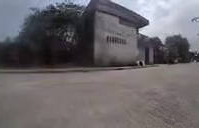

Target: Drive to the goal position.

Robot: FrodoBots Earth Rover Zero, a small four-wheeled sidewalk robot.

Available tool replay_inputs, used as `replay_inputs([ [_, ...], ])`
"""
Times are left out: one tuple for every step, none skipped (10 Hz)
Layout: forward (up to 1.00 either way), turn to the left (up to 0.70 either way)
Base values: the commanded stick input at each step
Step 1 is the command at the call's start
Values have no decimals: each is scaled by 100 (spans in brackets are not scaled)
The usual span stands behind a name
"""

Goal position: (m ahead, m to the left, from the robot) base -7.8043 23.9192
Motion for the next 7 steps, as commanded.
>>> replay_inputs([
  [0,93],
  [0,93],
  [0,93],
  [0,93],
  [0,93],
  [0,93],
  [0,93],
])
